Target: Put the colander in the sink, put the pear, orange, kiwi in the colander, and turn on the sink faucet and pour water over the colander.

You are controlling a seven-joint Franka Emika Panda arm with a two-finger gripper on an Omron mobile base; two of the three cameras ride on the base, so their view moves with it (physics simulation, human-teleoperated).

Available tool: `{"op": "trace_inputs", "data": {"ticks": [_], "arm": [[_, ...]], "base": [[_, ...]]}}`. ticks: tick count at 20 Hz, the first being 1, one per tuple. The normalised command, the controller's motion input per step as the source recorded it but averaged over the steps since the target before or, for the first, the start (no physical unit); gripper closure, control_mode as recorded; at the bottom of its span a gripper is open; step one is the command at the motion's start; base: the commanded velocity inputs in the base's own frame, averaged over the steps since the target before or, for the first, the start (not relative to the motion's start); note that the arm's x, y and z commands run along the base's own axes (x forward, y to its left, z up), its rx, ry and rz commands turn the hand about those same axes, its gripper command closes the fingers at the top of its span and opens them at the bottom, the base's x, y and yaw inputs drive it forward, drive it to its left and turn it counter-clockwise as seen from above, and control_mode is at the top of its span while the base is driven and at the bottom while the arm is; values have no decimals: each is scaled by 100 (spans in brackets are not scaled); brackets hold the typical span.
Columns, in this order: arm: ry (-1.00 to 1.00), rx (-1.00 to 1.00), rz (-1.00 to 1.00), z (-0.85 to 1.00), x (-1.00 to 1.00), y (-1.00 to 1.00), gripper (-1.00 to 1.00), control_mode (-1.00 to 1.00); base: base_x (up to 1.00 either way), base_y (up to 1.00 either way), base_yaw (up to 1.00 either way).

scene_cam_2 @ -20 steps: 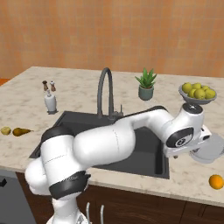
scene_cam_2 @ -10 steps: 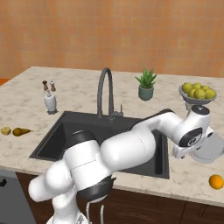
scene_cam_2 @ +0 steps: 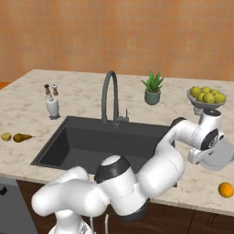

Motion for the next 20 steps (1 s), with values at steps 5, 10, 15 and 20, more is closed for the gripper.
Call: {"op": "trace_inputs", "data": {"ticks": [5, 10, 15, 20], "arm": [[0, -7, 1, -43, 22, -10, -100, -100], [0, -11, 0, -48, 16, -5, -100, -100], [2, -16, 0, -61, 8, 0, -100, -100], [1, -16, 0, -60, 5, 0, 100, -100]], "base": [[0, 0, 0], [0, 0, 0], [0, 0, 0], [0, 0, 0]]}}
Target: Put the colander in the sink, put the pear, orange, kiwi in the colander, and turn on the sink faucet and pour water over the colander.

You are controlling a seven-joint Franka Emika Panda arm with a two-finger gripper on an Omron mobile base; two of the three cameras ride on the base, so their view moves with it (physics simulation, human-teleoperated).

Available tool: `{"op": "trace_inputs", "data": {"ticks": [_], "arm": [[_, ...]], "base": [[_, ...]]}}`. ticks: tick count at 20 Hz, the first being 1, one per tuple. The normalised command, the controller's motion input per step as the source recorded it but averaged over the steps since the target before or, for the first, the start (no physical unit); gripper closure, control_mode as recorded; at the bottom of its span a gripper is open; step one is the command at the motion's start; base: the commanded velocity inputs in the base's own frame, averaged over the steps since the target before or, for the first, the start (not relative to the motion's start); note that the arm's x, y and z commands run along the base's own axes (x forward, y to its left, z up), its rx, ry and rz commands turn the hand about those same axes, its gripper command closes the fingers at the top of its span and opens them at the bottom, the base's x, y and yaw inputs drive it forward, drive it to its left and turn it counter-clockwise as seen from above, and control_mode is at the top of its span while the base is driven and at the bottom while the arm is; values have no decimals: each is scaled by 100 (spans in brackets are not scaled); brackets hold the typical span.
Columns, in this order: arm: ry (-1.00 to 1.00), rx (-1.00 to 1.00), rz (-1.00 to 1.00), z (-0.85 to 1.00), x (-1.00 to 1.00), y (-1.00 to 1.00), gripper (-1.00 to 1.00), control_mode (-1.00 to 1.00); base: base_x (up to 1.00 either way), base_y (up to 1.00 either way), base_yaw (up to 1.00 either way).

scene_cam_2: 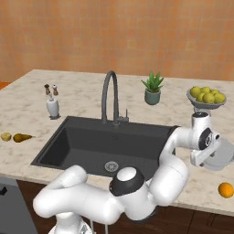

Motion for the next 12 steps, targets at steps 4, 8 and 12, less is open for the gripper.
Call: {"op": "trace_inputs", "data": {"ticks": [4, 8, 12], "arm": [[0, 0, 2, -61, 0, -4, 100, -100], [0, 0, 5, -44, 4, 0, 100, -100], [-2, 1, 10, 0, 0, 10, 100, -100]], "base": [[0, 0, 0], [0, 0, 0], [0, 0, 0]]}}
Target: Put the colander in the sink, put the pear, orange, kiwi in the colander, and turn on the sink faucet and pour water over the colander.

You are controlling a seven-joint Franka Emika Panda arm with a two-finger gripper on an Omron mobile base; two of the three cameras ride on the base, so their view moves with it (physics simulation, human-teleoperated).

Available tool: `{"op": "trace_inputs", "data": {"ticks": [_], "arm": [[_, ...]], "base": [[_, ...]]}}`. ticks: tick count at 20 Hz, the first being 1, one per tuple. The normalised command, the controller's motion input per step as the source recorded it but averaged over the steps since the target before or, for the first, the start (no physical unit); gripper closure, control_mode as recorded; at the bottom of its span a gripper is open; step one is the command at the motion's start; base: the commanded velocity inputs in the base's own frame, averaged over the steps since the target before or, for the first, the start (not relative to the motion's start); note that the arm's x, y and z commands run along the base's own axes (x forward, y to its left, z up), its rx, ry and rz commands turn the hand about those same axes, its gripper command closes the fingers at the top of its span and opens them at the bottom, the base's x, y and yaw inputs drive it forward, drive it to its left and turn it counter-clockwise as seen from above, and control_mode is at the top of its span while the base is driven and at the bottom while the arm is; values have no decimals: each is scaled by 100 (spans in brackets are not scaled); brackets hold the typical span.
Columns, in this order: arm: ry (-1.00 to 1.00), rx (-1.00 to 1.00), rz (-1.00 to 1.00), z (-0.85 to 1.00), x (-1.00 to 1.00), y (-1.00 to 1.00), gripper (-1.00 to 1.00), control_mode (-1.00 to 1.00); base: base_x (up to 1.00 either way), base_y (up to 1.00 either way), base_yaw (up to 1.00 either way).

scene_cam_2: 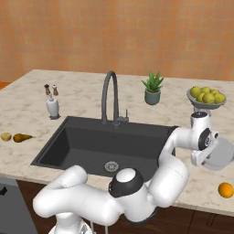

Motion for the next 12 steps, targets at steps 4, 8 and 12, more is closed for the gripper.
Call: {"op": "trace_inputs", "data": {"ticks": [4, 8, 12], "arm": [[-14, 3, 1, 25, -35, 29, 100, -100], [-18, 2, 0, 44, -75, 41, 100, -100], [-14, -6, 8, 61, -95, 81, 100, -100]], "base": [[0, 0, 0], [0, 0, 0], [0, 0, 0]]}}
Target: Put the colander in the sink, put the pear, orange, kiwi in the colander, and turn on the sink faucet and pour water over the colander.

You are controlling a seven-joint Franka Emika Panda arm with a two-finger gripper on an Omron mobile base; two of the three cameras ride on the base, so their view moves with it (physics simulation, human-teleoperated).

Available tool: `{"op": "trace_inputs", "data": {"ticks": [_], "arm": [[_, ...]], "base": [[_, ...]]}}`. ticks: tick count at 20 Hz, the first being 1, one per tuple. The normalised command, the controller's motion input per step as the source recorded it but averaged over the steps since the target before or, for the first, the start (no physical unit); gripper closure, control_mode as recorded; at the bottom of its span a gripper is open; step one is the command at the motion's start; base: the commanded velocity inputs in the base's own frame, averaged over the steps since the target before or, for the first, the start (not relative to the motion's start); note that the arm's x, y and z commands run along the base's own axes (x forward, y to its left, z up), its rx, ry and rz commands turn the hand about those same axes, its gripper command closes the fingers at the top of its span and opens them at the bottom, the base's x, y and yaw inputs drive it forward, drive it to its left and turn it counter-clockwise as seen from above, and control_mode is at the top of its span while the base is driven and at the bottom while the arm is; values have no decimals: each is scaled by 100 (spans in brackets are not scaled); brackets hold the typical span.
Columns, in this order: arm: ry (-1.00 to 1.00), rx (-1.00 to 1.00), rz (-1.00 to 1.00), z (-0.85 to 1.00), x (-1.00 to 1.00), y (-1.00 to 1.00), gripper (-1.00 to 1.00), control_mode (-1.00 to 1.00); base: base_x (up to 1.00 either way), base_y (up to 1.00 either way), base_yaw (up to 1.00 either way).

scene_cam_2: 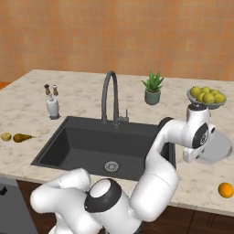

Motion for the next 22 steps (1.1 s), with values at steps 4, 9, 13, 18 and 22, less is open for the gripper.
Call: {"op": "trace_inputs", "data": {"ticks": [4, 9, 13, 18, 22], "arm": [[-24, -15, 19, 61, -84, 100, 100, -100], [-25, -3, 0, 44, -82, 100, 100, -100], [-23, 0, -12, 44, -63, 100, 100, -100], [-22, -1, -23, 52, -36, 100, 100, -100], [0, -5, -14, 71, -35, 100, 100, -100]], "base": [[0, 0, 0], [0, 0, 0], [0, 0, 0], [0, 0, 0], [0, 0, 0]]}}
